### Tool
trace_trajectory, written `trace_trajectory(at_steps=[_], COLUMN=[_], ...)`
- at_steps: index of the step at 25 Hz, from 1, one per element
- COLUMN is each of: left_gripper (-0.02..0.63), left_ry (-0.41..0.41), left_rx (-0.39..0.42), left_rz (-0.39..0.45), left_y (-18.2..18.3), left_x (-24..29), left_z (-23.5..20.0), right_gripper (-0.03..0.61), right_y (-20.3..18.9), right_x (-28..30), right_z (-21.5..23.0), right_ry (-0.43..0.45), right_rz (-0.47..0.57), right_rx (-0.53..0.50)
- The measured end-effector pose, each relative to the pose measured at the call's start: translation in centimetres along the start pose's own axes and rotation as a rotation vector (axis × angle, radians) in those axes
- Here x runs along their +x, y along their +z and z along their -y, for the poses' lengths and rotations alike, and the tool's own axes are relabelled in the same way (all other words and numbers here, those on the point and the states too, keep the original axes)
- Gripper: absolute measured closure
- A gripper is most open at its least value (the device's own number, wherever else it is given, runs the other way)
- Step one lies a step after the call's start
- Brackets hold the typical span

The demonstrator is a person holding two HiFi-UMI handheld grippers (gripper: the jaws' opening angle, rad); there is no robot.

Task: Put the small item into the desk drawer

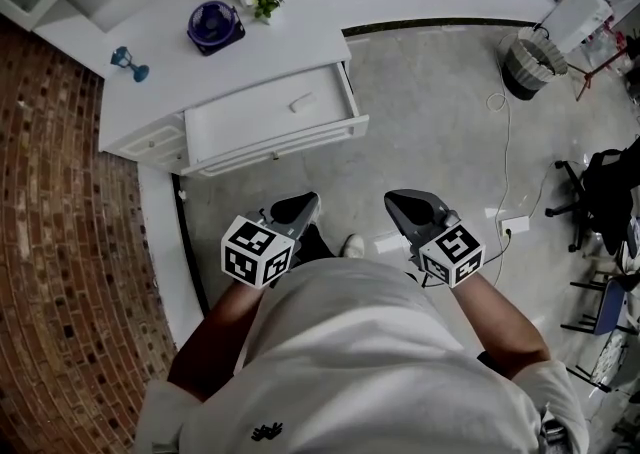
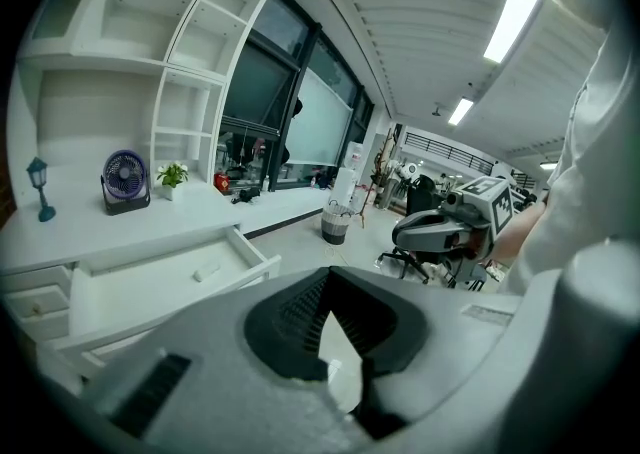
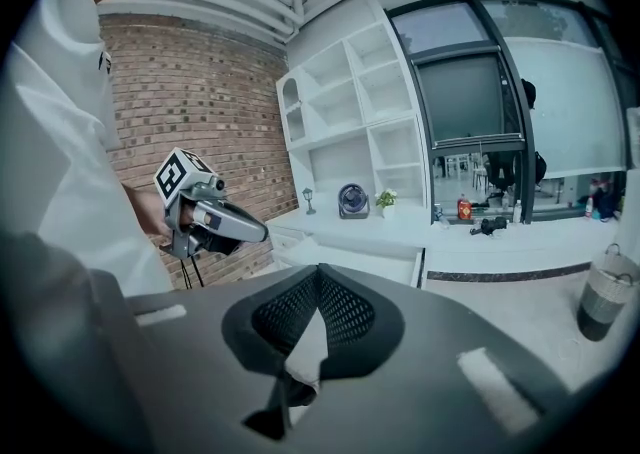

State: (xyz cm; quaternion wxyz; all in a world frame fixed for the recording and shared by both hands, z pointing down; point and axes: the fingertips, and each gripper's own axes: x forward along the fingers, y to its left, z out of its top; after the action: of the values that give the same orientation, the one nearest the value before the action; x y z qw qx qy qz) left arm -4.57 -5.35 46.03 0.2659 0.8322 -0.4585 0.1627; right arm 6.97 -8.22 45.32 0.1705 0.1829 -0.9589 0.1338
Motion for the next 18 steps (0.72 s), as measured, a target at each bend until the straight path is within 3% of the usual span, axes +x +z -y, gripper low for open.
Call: trace_trajectory(at_steps=[18], left_gripper=[0.607], left_ry=[-0.014], left_rx=[-0.004], left_rz=[-0.010], left_y=[0.2], left_x=[1.7], left_z=[-1.0], right_gripper=[0.566], right_y=[-1.2], right_x=[1.5], right_z=[0.8], right_ry=[0.022], right_rz=[-0.028], right_rx=[0.033])
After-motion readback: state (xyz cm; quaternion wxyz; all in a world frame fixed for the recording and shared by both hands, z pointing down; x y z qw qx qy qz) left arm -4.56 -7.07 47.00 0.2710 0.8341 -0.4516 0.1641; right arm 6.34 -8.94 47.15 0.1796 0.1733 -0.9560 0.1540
